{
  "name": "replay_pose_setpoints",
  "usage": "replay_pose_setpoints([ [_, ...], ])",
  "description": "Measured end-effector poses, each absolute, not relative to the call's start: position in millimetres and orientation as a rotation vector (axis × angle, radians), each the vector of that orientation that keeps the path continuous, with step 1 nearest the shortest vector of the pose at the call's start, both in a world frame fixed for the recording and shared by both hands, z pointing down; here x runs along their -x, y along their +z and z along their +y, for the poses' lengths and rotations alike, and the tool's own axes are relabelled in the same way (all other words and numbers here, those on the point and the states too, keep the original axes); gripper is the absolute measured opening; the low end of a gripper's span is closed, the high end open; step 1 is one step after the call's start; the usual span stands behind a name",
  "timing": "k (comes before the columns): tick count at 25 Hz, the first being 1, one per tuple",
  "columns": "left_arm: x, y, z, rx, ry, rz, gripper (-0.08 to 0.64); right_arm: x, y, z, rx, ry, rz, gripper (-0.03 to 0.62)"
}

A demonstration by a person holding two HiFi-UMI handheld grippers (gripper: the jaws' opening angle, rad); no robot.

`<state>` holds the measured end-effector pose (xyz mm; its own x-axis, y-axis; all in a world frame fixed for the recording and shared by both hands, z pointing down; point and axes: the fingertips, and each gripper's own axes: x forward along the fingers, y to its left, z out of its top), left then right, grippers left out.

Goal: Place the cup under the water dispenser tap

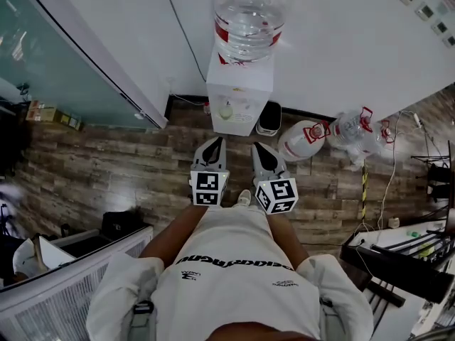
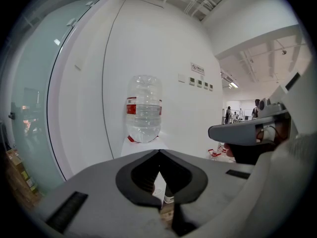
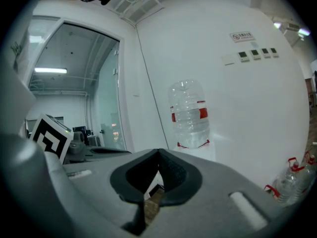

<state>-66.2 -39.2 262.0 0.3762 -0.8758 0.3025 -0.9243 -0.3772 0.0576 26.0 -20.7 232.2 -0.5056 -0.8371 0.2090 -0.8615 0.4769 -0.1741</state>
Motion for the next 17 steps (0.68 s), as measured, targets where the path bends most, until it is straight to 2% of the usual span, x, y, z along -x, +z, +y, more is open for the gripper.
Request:
replay_pose_setpoints([
  [17,59.5,253.8,-49.7,-2.511,0.300,-1.572,-0.003,-33.9,236.5,-43.3,-1.546,0.382,-2.614,-0.002],
])
